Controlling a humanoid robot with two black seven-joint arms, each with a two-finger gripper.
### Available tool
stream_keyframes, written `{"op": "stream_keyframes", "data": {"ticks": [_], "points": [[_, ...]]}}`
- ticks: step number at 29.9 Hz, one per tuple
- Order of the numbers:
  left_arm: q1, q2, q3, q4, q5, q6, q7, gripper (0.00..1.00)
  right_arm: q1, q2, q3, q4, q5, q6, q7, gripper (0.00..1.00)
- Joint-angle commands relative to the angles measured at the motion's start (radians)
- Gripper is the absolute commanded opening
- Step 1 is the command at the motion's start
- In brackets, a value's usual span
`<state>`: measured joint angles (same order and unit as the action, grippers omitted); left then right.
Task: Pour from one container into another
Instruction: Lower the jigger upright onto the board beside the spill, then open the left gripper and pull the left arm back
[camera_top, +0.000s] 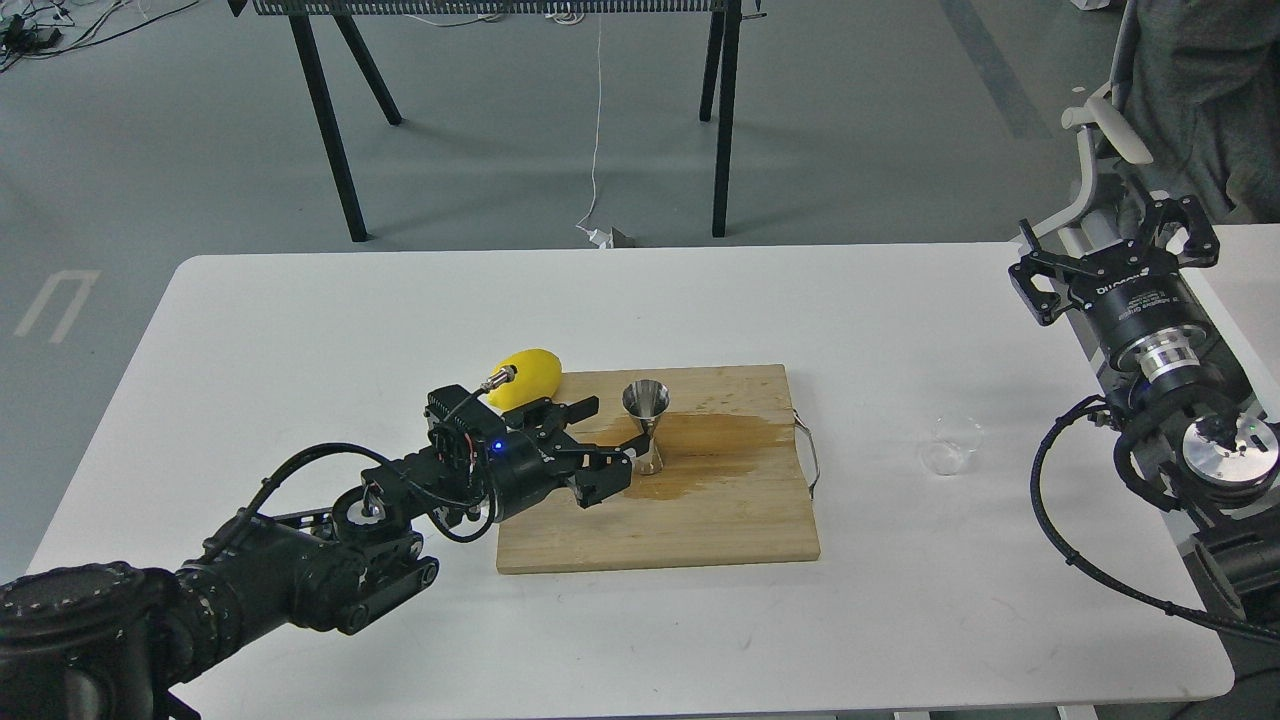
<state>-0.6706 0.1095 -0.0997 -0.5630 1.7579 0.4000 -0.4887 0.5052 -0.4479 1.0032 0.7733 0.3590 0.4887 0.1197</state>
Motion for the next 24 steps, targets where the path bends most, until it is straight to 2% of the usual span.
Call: {"op": "stream_keyframes", "data": {"ticks": [1,8,13,20,24], "points": [[0.008,0.003,0.0,-0.001,0.0,0.007,0.0,0.89,0.0,0.001,-0.001,0.0,0.0,0.0,0.0,0.99],[0.016,0.01,0.0,-0.008,0.0,0.011,0.0,0.89,0.0,0.001,0.0,-0.002,0.0,0.0,0.0,0.99],[0.02,0.068,0.0,-0.09,-0.002,0.011,0.0,0.89,-0.002,0.001,-0.002,-0.002,0.0,0.0,0.0,0.99],[0.034,0.117,0.0,-0.109,-0.002,0.011,0.0,0.89,-0.001,0.005,-0.002,-0.002,0.0,0.0,0.0,0.99],[0.057,0.203,-0.031,-0.214,-0.026,0.007,0.0,0.89,0.0,0.005,-0.002,-0.002,0.0,0.0,0.0,0.99]]}}
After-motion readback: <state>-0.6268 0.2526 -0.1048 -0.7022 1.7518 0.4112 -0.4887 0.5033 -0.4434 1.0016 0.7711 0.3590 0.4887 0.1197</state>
